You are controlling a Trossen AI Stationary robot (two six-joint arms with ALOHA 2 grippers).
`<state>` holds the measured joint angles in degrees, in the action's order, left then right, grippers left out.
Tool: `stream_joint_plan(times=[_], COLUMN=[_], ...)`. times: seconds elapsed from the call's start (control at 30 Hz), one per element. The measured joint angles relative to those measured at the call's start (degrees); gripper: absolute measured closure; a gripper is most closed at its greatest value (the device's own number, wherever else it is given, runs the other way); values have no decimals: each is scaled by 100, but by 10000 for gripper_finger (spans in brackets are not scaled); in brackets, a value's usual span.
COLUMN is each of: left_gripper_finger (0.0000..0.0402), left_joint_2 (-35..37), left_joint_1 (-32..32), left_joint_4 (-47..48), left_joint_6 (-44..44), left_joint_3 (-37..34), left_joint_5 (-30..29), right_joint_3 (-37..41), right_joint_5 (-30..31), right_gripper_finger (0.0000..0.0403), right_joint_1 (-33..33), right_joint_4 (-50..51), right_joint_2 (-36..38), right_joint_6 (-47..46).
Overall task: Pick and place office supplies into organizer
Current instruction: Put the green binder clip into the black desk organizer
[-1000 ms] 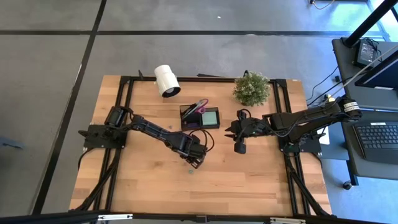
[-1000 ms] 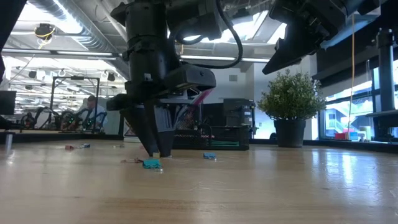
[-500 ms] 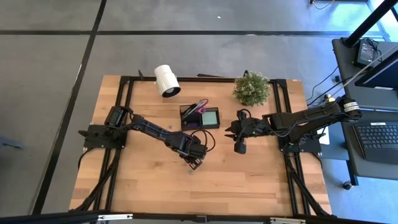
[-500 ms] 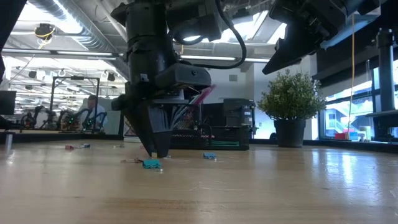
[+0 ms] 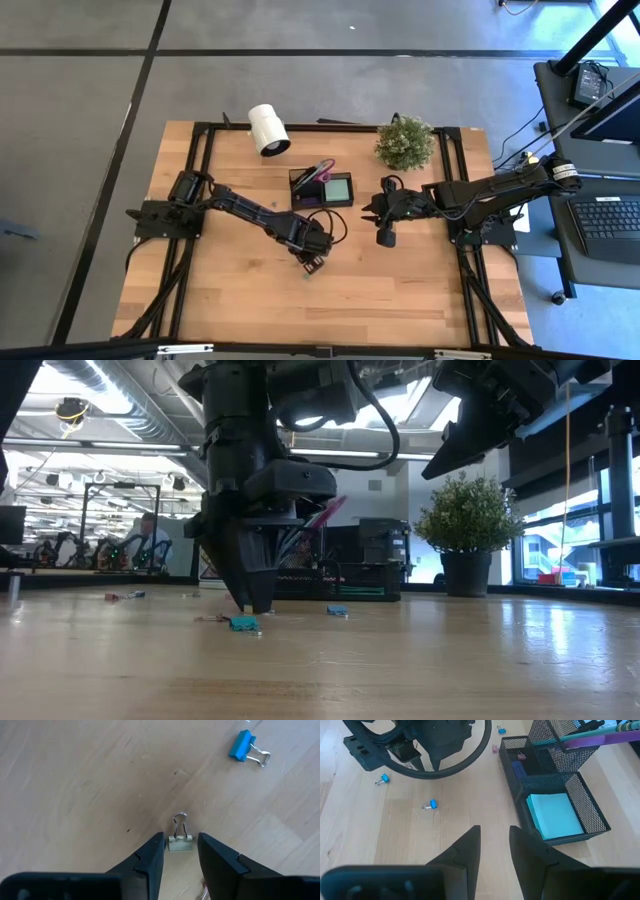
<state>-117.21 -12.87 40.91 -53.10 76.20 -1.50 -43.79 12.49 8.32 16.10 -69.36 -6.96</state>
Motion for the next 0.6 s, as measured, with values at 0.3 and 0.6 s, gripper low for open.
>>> stream_joint_plan(times=[0.3, 0.6], left_gripper_finger=[284, 297], left_joint_2=[0, 0], left_joint_1=[-14, -15], left_joint_4=[6, 26], left_joint_6=[486, 847], left_joint_3=[0, 0], left_joint_5=[-24, -61], right_joint_3=[0, 0], right_joint_5=[0, -2], right_gripper_finger=[296, 296], right_joint_1=[0, 0], right_joint_4=[0, 0], right_joint_2=[0, 0], right_joint_6=[50, 9])
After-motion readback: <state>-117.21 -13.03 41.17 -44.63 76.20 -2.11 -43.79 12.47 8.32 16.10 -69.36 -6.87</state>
